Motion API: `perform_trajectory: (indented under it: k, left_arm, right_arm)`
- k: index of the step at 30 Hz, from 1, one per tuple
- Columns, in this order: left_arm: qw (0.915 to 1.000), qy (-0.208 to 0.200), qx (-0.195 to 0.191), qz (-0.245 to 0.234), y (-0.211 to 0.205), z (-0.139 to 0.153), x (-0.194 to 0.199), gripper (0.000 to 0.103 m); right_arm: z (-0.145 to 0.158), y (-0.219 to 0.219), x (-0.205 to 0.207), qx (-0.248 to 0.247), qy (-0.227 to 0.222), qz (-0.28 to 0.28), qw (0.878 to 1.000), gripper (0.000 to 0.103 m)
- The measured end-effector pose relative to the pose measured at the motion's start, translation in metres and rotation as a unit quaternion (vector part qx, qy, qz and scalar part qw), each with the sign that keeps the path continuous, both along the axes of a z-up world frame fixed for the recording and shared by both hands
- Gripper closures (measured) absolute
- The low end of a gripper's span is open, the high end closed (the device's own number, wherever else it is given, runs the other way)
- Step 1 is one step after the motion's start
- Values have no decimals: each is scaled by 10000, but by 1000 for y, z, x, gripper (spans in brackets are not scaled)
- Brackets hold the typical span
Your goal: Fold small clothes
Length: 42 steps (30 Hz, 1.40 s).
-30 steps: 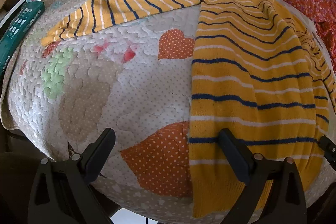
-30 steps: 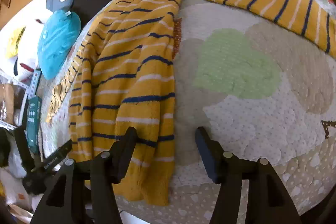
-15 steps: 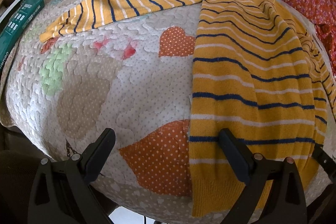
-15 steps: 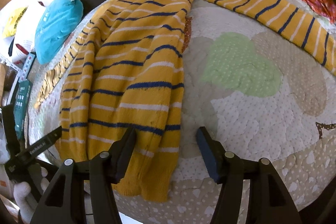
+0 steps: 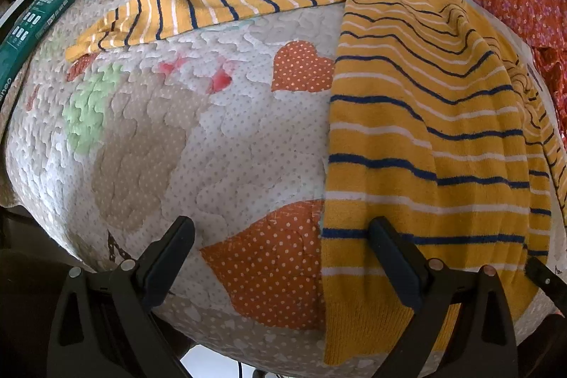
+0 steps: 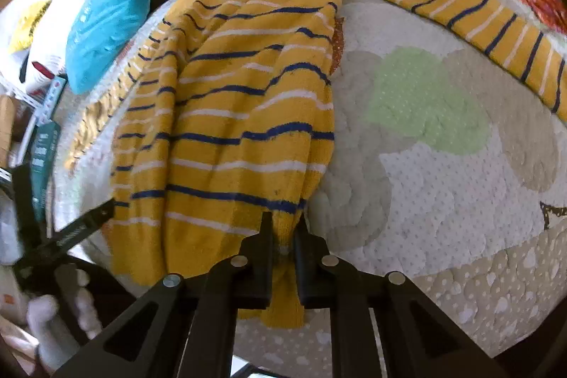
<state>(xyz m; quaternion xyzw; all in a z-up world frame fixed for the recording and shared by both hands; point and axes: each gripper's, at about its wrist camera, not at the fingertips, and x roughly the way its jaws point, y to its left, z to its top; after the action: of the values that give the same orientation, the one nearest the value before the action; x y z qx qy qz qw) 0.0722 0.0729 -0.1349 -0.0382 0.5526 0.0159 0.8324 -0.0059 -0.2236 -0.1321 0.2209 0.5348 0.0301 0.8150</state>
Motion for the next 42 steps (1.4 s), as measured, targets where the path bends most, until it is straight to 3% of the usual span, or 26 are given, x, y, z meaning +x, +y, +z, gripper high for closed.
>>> perform_trajectory:
  k: [8,12,16,18,23,25,26,27,28,29,32,37,42]
  left_arm:
    - [10000,9,-86,12,1,1,0,4]
    - [9994,-17,-340,53,4,4,0,4]
    - [9952,92,-956,-176,-1,2,-2,5]
    - [9932,113,-1086,-395,-9,1,-4,5]
    - [9940,160,-725,-804,-36,-5,-7,5]
    - [9944,188,-489,-917,-45,-4,-8,20]
    - [9946,164,-411,-943,-47,-2,-8,40]
    - [9934,177,-512,-1010,-47,3,-8,72]
    - [9931,250,-552,-999,-46,8,-7,87]
    - [9929,299,-607,-983,-44,13,-6,92]
    - [9947,330,-507,-832,-33,23,-13,96]
    - [9961,542,-419,-565,-6,24,-33,97]
    - [9955,792,-408,-322,2,14,-41,99]
  right_arm:
    - [11,-53,-20,-653,315,-434,9964,95]
    - [7,-64,-26,-944,479,-538,9929,97]
    - [9,-60,-29,-855,352,-449,9947,96]
    - [10,-60,-30,-715,244,-394,9964,96]
    - [3,-65,-32,-477,241,-452,9976,95]
    - [-3,-66,-31,-318,290,-498,9978,92]
    - [-6,-68,-31,-234,304,-530,9979,92]
    - [-9,-71,-31,-138,311,-564,9978,92]
    - [-10,-72,-31,-48,317,-583,9978,93]
    - [-10,-74,-32,43,313,-581,9978,95]
    - [1,-79,-37,260,270,-504,9980,96]
    - [22,-80,-51,-51,357,-200,9991,97]
    - [0,-78,-59,-120,888,-205,9958,96]
